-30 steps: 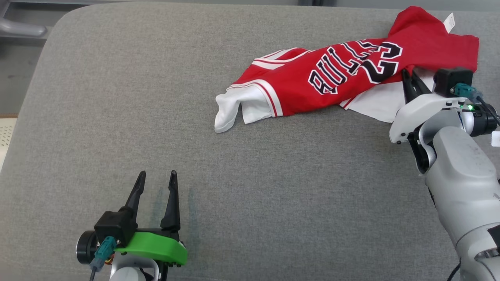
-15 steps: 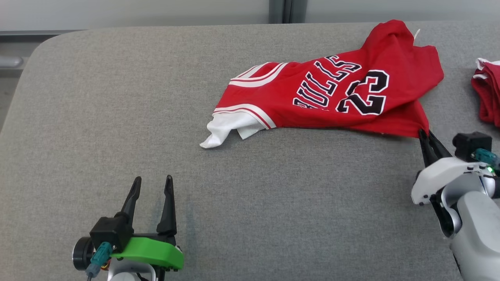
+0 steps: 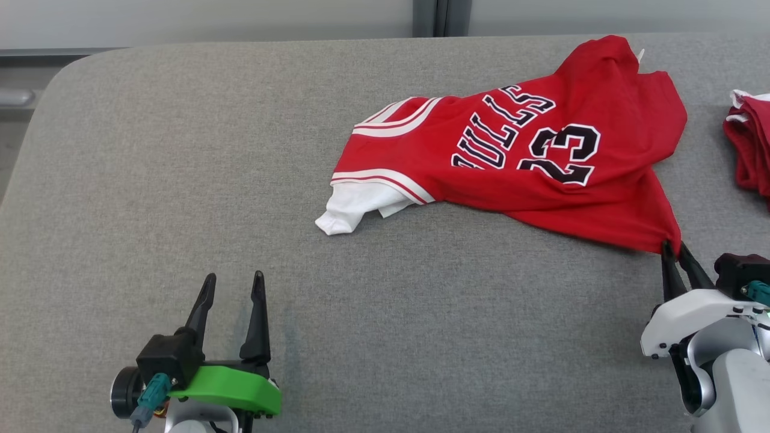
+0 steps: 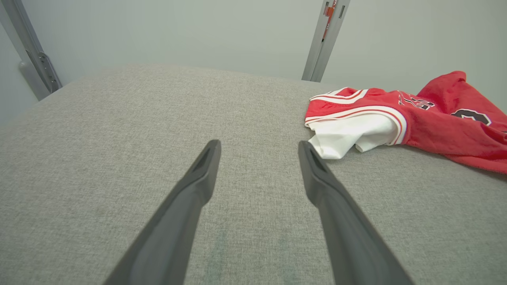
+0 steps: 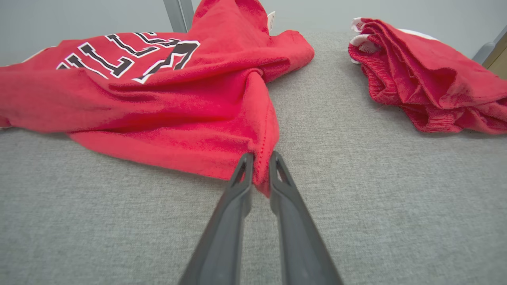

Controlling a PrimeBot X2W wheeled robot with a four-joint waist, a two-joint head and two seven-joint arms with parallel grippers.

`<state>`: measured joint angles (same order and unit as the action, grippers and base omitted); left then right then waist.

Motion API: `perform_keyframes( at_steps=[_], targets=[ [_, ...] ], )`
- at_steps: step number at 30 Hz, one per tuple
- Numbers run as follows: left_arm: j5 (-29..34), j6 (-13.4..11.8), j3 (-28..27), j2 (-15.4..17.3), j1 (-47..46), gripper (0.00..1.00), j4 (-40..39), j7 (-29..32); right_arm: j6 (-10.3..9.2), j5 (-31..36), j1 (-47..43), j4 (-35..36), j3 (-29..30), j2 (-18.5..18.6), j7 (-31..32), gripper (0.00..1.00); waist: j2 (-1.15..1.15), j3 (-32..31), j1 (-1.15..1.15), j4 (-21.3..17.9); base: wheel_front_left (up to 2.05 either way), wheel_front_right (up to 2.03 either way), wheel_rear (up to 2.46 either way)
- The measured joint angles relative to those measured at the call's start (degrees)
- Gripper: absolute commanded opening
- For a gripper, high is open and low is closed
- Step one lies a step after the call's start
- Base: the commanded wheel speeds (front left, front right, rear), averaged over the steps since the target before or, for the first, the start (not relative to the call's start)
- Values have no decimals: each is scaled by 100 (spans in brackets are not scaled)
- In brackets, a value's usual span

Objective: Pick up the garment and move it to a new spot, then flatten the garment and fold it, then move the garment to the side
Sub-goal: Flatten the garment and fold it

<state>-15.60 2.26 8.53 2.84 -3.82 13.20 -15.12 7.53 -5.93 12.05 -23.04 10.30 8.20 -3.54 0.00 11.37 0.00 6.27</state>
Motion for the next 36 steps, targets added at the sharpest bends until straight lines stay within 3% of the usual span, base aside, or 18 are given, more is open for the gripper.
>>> perform_keyframes(
  at_steps=[8, 18, 25, 36],
  targets=[
    [-8, 29, -82, 1, 88, 100, 40, 0, 0, 319, -260, 581, 267, -299, -59, 100, 0, -186, 0, -176, 0, 0, 0],
    [152, 320, 326, 182, -746, 100, 600, 354, 0, 324, -296, 1436, -265, -493, -160, 100, 0, -117, 0, -447, 0, 0, 0],
    [-109, 476, 649, 258, -1521, 100, 1263, 834, 0, 257, -168, 1503, -559, -524, -249, 100, 0, 81, 0, -678, 0, 0, 0],
    [-270, 488, 633, 524, -2184, 100, 2224, 886, 0, 99, -43, 1347, -697, -530, -401, 100, 0, 406, 0, -1092, 0, 0, 0]
  ],
)
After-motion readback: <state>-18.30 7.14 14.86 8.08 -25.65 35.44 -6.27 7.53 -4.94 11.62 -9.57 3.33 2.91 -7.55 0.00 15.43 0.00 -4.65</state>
